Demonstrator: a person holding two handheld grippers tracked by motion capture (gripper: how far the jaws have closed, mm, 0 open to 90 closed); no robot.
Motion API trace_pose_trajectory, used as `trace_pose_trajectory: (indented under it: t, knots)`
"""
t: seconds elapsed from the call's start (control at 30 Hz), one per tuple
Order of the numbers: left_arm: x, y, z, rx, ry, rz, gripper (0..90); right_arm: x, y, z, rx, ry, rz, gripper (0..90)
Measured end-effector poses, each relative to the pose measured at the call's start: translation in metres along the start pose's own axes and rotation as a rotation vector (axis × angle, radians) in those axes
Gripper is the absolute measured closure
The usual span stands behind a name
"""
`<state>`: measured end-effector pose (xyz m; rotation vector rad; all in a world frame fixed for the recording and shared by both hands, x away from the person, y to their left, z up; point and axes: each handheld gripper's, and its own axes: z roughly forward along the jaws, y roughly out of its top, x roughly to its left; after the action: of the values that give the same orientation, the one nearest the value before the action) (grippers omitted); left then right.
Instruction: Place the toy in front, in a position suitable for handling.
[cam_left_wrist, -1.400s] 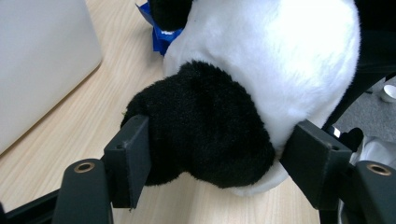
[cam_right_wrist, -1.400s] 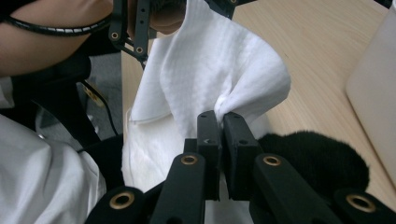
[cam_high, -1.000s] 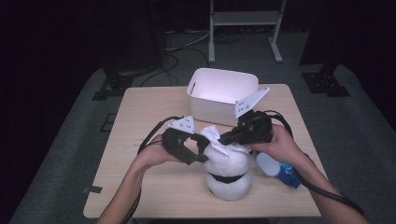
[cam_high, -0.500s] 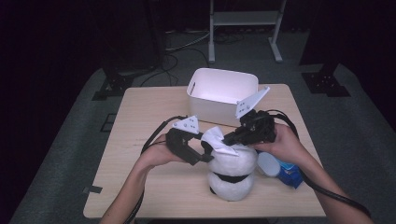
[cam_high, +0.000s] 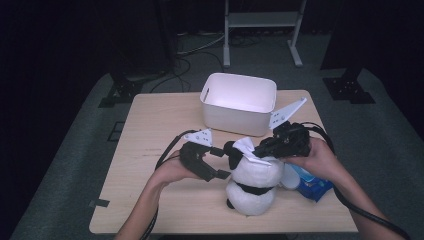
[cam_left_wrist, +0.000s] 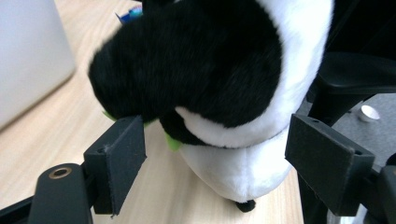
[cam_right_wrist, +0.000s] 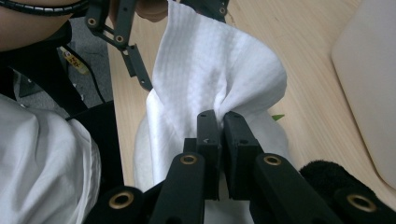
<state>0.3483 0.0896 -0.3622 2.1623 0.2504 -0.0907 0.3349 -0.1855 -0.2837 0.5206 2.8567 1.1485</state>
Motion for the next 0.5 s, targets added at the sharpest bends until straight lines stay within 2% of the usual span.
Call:
trace_pose_trajectory:
  t: [0.1, 0.13, 0.23, 0.33, 0.37, 0.47, 0.5]
  knots:
    - [0.001, -0.003, 0.006, 0.01, -0.02, -0.014, 17.3, 0.003, 0.001, 0.001, 0.01, 0.001, -0.013, 85.1]
    - [0.002, -0.005, 0.015, 0.011, -0.052, -0.027, 17.0, 0.005, 0.002, 0.002, 0.016, 0.002, -0.015, 85.1]
    - [0.004, -0.009, 0.027, -0.01, -0.11, -0.052, 12.7, 0.009, 0.004, 0.004, 0.023, 0.008, -0.027, 85.1]
    - [0.007, -0.012, 0.035, -0.04, -0.15, -0.07, 8.4, 0.009, 0.004, 0.005, 0.022, 0.012, -0.035, 85.1]
    - [0.007, -0.012, 0.035, -0.04, -0.15, -0.07, 8.3, 0.009, 0.004, 0.005, 0.022, 0.012, -0.035, 85.1]
    - [0.007, -0.011, 0.038, -0.088, -0.173, -0.063, 9.1, 0.008, 0.005, 0.006, 0.008, 0.018, -0.035, 85.1]
    - [0.007, -0.011, 0.038, -0.088, -0.173, -0.063, 12.3, 0.008, 0.005, 0.006, 0.008, 0.018, -0.035, 85.1]
